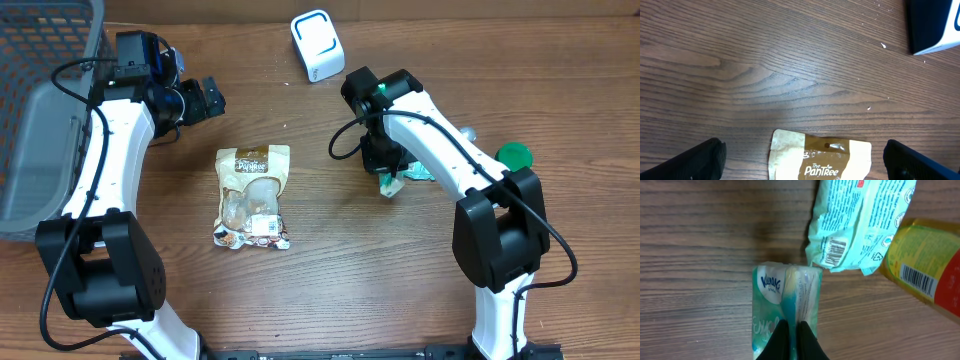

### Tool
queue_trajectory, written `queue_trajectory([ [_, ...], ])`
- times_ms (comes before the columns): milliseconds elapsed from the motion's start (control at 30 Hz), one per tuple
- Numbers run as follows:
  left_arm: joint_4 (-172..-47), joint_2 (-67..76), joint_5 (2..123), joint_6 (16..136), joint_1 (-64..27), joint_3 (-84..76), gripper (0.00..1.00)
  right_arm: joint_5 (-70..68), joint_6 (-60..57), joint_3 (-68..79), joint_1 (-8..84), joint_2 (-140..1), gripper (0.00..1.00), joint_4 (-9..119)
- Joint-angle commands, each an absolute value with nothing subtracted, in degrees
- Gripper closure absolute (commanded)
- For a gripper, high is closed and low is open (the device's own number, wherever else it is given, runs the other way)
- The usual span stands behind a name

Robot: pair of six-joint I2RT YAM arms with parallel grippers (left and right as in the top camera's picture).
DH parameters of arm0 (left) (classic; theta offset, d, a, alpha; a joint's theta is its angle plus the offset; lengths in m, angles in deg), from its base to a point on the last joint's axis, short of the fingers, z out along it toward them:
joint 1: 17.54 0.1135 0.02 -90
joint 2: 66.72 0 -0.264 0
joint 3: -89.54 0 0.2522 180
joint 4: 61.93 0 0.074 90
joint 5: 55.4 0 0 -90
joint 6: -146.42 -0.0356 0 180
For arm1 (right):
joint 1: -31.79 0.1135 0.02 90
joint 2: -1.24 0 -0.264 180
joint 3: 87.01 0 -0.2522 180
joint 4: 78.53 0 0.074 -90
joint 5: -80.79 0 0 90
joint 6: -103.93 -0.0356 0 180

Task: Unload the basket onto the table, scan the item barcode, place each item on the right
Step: 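Lower the Kleenex pack to the table at right and release it, then move the right gripper to the PanTree mushroom bag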

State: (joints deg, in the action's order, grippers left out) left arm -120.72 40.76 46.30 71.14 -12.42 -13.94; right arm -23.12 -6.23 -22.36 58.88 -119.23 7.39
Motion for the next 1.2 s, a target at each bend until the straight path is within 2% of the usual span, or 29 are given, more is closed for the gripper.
queue_trajectory([
  [0,-120.70,40.50,45.99,70.55,-12.42,-14.37,0.00,-23.25,-7.52,-22.62,58.59,-117.81,0.96,7.35],
  [200,-120.70,40.50,45.99,70.55,-12.42,-14.37,0.01,-23.28,-7.52,-21.57,58.27,-117.81,0.96,7.22],
  [267,-120.70,40.50,45.99,70.55,-12.42,-14.37,0.00,-23.28,-7.52,-21.15,57.96,-117.81,0.92,7.20],
  [367,-120.70,40.50,45.99,70.55,-12.42,-14.37,0.00,-23.28,-7.52,-20.61,57.63,-117.81,0.91,7.24],
  [433,-120.70,40.50,45.99,70.55,-12.42,-14.37,0.00,-23.28,-7.50,-20.21,57.50,-117.81,0.83,7.28],
  [467,-120.70,40.50,45.99,70.55,-12.42,-14.37,0.01,-23.28,-7.52,-20.00,57.44,-117.81,0.73,7.48],
  [533,-120.70,40.52,45.99,70.55,-12.42,-14.37,0.01,-23.25,-7.52,-19.60,57.44,-117.81,0.44,8.11],
  [600,-120.70,40.50,45.99,70.55,-12.42,-14.37,0.01,-22.69,-7.54,-19.38,57.44,-117.81,0.40,9.54],
  [667,-120.70,40.50,45.99,70.55,-12.42,-14.37,0.00,-19.25,-7.54,-19.38,57.46,-117.81,0.27,11.81],
  [767,-120.70,40.50,45.99,70.55,-12.42,-14.37,0.00,-9.83,-7.50,-19.38,57.96,-117.81,0.19,14.82],
  [967,-120.70,40.50,45.99,70.55,-12.42,-14.37,0.00,3.70,-7.52,-19.38,59.84,-117.81,0.16,21.29],
  [1033,-120.70,40.50,45.99,70.55,-12.42,-14.37,0.00,6.14,-7.52,-19.38,61.00,-117.81,0.11,23.70],
  [1100,-120.70,40.50,45.99,70.55,-12.42,-14.37,0.00,6.49,-7.52,-19.38,62.46,-117.81,0.00,25.93],
  [1167,-120.70,40.50,45.99,70.55,-12.42,-14.37,0.00,6.12,-7.50,-19.38,64.17,-117.81,0.00,28.03],
])
